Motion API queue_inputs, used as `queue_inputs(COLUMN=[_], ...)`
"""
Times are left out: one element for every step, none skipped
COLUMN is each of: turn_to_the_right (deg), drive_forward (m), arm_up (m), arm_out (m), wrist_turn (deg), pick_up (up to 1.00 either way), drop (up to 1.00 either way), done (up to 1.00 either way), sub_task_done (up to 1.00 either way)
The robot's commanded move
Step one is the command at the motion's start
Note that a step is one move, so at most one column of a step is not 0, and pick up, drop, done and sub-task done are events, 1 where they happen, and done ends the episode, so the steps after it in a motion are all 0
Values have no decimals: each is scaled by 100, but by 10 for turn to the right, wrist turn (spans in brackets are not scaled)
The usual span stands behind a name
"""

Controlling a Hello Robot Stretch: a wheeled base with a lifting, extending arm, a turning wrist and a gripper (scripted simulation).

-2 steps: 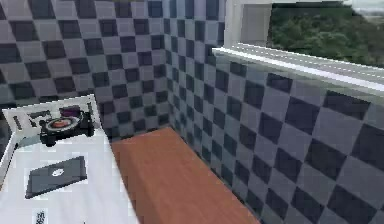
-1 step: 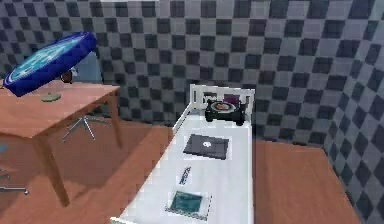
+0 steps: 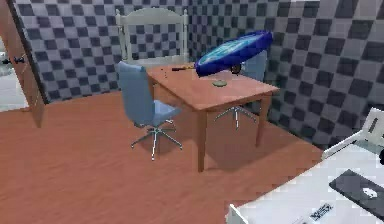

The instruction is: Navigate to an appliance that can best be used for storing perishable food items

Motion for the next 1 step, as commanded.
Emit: queue_inputs(turn_to_the_right=[-450], drive_forward=[0], arm_up=[0], arm_out=[0], wrist_turn=[0], pick_up=[0], drop=[0], done=[0], sub_task_done=[0])
